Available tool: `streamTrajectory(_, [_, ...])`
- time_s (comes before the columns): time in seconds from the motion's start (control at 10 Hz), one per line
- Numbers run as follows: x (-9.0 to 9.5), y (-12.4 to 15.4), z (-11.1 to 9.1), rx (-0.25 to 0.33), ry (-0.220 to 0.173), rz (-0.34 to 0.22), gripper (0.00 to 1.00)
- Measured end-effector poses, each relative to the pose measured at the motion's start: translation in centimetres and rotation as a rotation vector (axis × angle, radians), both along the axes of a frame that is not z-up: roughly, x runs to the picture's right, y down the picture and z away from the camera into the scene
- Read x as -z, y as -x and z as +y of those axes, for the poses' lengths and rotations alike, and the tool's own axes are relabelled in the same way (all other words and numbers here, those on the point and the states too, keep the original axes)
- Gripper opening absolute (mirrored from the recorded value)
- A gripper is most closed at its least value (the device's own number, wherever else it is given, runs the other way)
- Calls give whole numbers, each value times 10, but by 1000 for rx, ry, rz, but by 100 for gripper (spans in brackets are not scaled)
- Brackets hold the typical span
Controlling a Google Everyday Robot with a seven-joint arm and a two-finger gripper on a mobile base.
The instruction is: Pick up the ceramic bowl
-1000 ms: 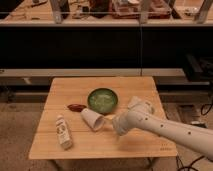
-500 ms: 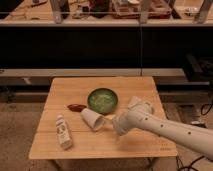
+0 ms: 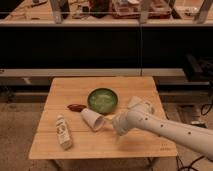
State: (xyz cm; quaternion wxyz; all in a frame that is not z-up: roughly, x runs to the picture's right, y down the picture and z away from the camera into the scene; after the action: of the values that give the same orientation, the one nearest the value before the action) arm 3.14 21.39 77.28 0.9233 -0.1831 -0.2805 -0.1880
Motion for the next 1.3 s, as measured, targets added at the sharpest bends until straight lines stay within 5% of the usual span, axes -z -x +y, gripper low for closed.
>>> streamTrajectory(1.0, [0,0,0,0,-1,1,80])
streamTrajectory(1.1, [-2,-2,-3,-1,-11,4,80])
streamTrajectory(1.3, [-9,-11,-27,19,-95,-4,80])
